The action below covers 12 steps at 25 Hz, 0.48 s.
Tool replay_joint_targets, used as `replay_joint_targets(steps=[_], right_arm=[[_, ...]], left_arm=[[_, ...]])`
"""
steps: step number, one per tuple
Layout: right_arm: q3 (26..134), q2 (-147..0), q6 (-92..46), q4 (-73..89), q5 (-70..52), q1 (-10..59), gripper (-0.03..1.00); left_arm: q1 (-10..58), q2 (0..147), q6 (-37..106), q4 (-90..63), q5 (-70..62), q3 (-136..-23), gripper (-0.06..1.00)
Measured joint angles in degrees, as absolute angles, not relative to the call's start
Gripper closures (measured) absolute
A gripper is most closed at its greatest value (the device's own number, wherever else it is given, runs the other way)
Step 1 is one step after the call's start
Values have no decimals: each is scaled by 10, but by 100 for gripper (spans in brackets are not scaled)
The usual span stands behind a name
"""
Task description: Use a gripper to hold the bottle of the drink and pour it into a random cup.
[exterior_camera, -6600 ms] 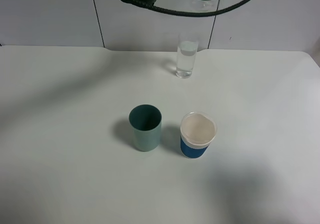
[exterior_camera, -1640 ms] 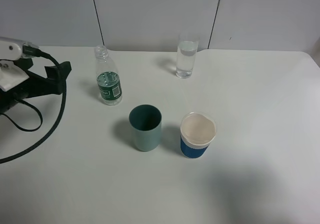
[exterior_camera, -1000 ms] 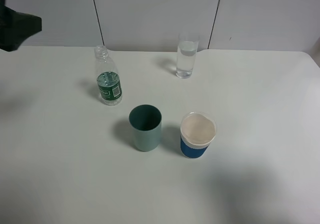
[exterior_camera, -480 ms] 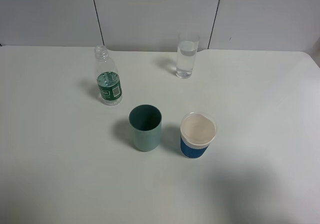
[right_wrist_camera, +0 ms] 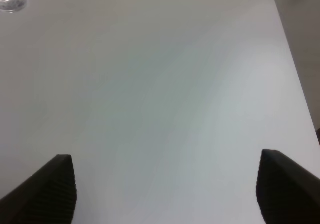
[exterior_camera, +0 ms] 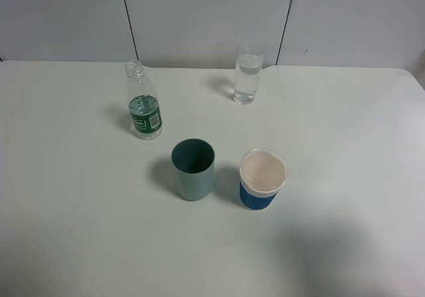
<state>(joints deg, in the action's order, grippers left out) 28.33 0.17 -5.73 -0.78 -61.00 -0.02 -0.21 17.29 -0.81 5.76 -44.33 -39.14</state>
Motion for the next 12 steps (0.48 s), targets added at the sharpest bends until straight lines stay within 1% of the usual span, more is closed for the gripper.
replay_joint_targets(steps=[5,12], right_arm=[[283,2,-57,-8,-610,0,23],[283,2,-57,-8,-610,0,23]], left_arm=[[-45,106,45,6,-457,-382,9],[-66,4,52,0,-481,-346,9]])
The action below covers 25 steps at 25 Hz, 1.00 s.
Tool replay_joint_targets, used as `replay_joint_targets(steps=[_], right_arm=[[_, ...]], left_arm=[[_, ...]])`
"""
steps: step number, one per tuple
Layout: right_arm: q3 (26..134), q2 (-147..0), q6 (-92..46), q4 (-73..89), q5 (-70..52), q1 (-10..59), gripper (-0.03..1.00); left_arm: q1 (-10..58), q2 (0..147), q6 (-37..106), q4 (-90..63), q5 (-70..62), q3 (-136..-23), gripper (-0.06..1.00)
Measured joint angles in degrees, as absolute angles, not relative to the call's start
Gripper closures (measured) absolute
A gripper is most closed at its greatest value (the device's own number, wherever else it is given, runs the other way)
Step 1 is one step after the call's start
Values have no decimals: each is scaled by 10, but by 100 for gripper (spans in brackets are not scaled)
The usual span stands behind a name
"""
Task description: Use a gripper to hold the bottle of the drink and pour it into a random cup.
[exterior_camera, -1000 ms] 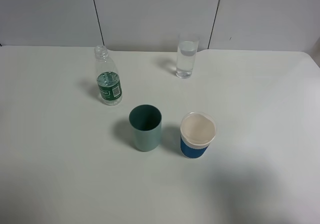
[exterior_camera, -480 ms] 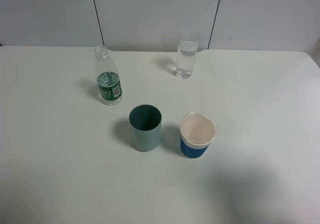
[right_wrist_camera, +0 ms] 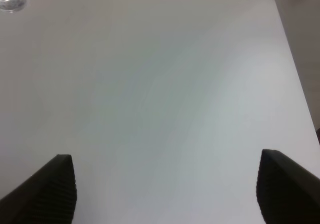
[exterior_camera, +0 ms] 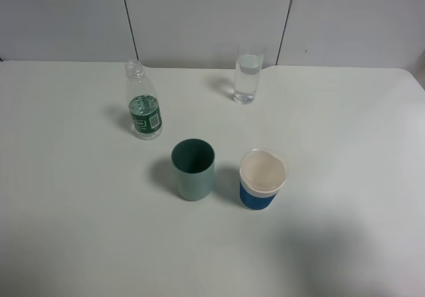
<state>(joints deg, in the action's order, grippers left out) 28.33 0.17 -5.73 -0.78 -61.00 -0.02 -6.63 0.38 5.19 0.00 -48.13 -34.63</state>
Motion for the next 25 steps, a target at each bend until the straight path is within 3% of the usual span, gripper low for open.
replay_joint_targets(steps=[25], right_arm=[[283,2,-57,-8,-610,0,23]], left_arm=[[-67,-2,15,-17,-603,-291,9]])
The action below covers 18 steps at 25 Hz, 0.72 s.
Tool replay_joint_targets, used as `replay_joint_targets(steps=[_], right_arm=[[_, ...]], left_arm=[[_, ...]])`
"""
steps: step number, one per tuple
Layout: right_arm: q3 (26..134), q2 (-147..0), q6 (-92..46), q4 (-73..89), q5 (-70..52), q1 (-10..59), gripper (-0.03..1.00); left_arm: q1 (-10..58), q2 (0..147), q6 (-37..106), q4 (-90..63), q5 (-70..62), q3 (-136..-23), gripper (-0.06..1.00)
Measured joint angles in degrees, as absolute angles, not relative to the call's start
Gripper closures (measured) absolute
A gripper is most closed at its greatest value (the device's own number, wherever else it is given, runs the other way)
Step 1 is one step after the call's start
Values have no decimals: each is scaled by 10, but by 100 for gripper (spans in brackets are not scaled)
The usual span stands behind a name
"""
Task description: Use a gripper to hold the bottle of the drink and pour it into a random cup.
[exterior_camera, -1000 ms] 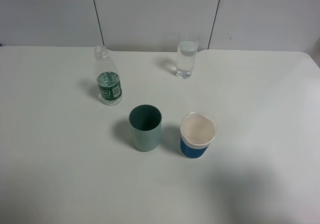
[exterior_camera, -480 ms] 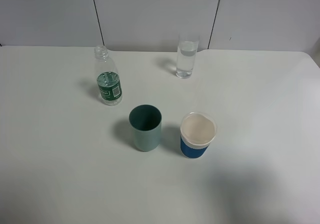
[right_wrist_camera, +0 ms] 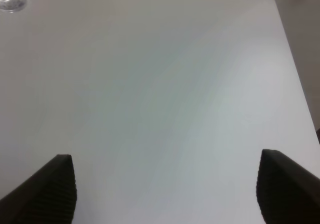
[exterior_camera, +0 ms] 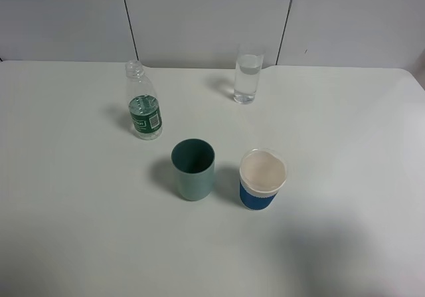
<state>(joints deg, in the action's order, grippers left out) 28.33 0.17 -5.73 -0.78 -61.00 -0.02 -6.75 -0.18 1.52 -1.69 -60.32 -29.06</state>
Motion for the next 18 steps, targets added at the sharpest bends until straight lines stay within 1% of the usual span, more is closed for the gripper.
replay_joint_targets(steps=[5,10,18], right_arm=[[283,2,-57,-8,-610,0,23],[283,2,-57,-8,-610,0,23],[283,2,-57,-8,-610,0,23]], left_arm=[[-65,-2,13,-17,-603,-291,9],[-30,-2,12,-17,-603,-291,9],[-27,-2,11,-15,-603,-291,9]])
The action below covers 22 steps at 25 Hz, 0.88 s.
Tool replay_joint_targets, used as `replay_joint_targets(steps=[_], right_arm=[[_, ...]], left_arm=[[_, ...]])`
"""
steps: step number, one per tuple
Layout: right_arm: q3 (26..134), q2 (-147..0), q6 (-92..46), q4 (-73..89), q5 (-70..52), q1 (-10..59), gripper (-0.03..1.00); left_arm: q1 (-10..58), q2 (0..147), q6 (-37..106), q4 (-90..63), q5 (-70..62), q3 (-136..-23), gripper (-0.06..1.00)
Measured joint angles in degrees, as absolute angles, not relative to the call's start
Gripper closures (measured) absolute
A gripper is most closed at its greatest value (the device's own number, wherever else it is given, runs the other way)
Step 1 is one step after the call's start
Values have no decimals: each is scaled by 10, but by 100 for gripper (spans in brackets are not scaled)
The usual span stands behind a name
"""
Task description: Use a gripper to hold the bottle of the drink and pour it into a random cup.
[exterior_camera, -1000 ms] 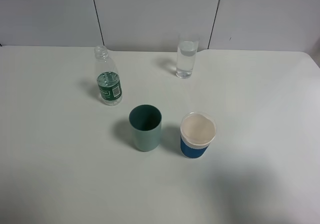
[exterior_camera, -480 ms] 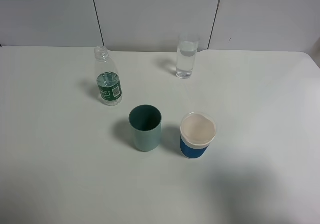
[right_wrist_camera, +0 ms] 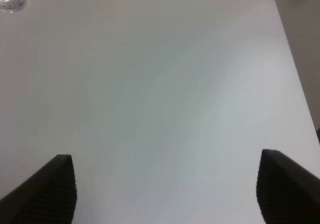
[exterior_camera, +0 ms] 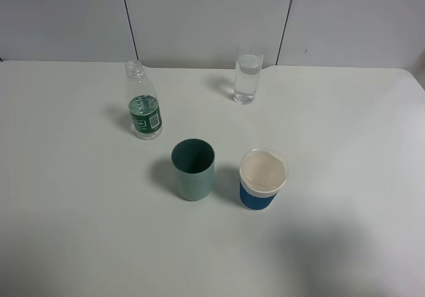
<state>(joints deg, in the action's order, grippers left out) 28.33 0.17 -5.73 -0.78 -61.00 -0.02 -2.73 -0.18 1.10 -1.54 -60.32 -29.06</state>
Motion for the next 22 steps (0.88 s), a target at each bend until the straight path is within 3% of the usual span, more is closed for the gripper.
replay_joint_targets(steps=[22], right_arm=[[283,2,-57,-8,-610,0,23]], left_arm=[[-27,-2,9,-15,-603,-291,9]])
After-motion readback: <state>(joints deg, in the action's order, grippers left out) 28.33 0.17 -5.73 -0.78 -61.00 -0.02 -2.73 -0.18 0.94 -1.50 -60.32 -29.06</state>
